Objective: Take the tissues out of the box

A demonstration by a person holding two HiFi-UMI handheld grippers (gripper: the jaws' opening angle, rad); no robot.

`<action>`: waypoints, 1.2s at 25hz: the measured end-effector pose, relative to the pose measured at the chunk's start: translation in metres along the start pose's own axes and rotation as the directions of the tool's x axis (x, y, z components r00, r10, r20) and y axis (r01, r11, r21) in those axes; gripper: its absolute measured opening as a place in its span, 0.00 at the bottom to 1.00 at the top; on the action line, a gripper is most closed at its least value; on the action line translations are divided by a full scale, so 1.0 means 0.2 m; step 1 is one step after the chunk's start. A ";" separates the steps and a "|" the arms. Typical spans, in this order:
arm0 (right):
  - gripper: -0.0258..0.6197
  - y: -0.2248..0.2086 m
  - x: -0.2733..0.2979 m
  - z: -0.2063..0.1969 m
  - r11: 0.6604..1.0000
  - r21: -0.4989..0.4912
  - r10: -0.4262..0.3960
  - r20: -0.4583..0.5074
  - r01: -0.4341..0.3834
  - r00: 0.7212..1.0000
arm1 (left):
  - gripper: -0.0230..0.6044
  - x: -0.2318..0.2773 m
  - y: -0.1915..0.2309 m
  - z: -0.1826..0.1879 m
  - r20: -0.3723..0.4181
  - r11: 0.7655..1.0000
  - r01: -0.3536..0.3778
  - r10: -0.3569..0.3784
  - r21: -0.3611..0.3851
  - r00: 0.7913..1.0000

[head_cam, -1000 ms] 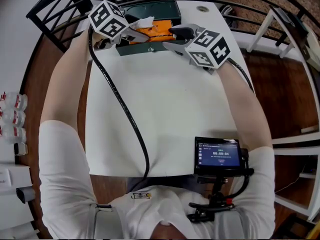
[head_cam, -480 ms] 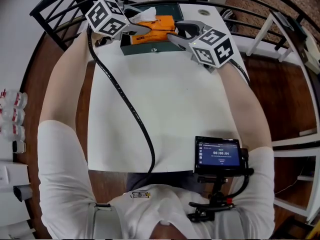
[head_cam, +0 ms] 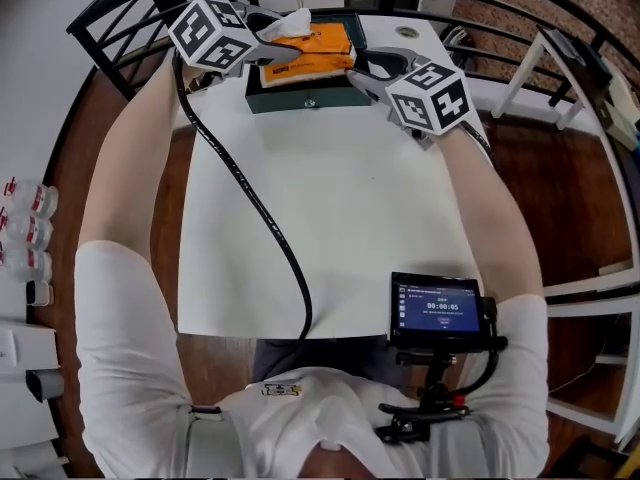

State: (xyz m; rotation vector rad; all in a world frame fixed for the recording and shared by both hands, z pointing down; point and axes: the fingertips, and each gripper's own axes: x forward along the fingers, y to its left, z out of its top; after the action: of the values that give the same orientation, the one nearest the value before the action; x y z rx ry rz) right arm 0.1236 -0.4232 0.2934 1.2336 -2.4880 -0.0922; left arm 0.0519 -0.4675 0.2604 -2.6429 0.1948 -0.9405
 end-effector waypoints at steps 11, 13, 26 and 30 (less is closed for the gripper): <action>0.31 0.36 -0.39 0.19 0.996 -0.087 0.036 0.059 -0.031 0.998 | 0.43 -0.36 -0.42 0.28 0.140 0.999 0.030 -0.036 0.043 0.990; 0.30 0.48 -0.48 0.17 0.995 -0.091 0.046 0.043 -0.042 0.998 | 0.43 -0.40 -0.58 0.29 0.145 0.997 0.048 -0.056 0.060 0.988; 0.30 0.93 -0.56 -0.31 0.993 -0.008 0.111 -0.178 -0.115 0.978 | 0.43 -0.25 -1.11 -0.12 0.158 0.985 0.165 -0.155 -0.054 0.975; 0.29 0.95 -0.55 -0.35 0.993 -0.002 0.117 -0.197 -0.120 0.973 | 0.43 -0.23 -1.13 -0.15 0.154 0.982 0.180 -0.170 -0.053 0.973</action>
State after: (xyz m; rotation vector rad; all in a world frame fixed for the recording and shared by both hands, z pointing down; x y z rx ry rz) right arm 0.0655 -0.2137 0.3677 1.0315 -2.3771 0.0411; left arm 0.0020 -0.2531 0.3338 -2.8144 -0.0436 -0.7967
